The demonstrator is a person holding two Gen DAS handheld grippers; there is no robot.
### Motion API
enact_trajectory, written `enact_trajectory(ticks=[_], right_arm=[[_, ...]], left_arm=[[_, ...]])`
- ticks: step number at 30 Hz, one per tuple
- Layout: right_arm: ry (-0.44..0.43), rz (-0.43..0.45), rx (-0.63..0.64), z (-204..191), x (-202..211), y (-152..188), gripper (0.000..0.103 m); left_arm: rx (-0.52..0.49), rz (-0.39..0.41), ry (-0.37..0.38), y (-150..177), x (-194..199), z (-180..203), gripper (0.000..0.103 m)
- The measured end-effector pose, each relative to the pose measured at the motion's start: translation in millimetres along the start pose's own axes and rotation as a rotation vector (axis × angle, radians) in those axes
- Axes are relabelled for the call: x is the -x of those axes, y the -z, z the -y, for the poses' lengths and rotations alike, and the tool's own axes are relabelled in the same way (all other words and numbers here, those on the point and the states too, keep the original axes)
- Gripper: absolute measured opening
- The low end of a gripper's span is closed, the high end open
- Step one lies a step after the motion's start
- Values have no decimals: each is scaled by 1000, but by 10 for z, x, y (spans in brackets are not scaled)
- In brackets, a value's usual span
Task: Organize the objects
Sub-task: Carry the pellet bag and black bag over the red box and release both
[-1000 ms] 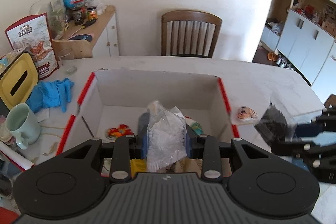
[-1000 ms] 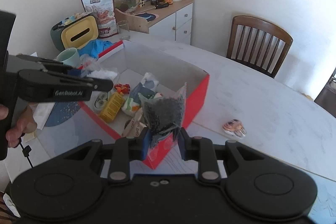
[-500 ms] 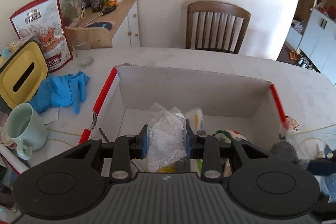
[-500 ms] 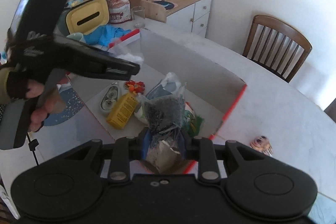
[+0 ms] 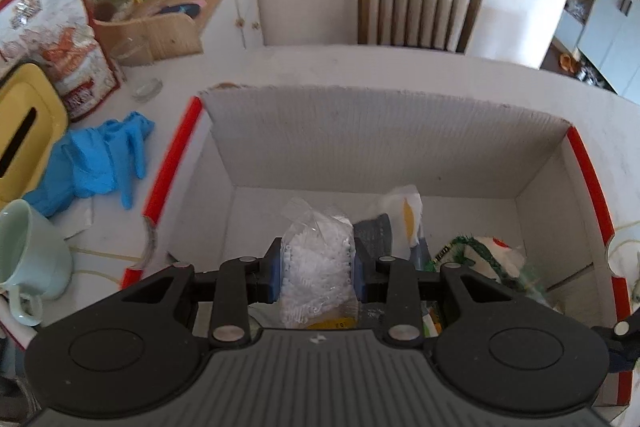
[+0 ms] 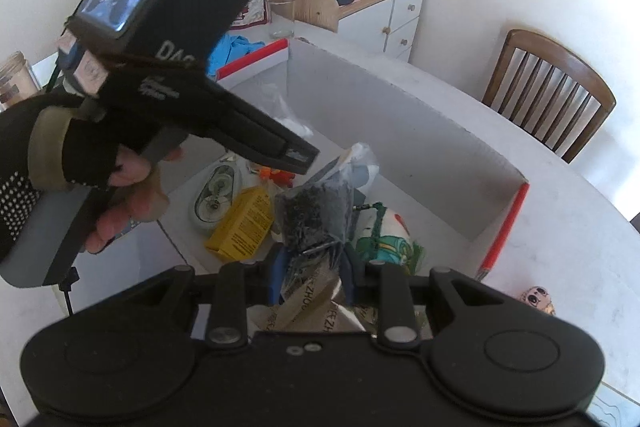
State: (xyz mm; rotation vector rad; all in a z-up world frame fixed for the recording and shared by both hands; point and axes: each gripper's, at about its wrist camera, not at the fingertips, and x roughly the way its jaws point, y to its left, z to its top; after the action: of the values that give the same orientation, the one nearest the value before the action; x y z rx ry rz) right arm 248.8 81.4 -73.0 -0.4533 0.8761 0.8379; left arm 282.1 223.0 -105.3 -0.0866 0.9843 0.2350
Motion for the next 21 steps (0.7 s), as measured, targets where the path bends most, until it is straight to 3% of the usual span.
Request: enact_trajectory(ticks=[10, 21], right_arm=[[7, -47, -20, 47, -184, 56, 27], [-20, -61, -53, 84, -189, 79, 32]], left_arm=[[-27, -74, 23, 17, -167, 47, 33], [-24, -84, 16, 21, -149, 45, 33]])
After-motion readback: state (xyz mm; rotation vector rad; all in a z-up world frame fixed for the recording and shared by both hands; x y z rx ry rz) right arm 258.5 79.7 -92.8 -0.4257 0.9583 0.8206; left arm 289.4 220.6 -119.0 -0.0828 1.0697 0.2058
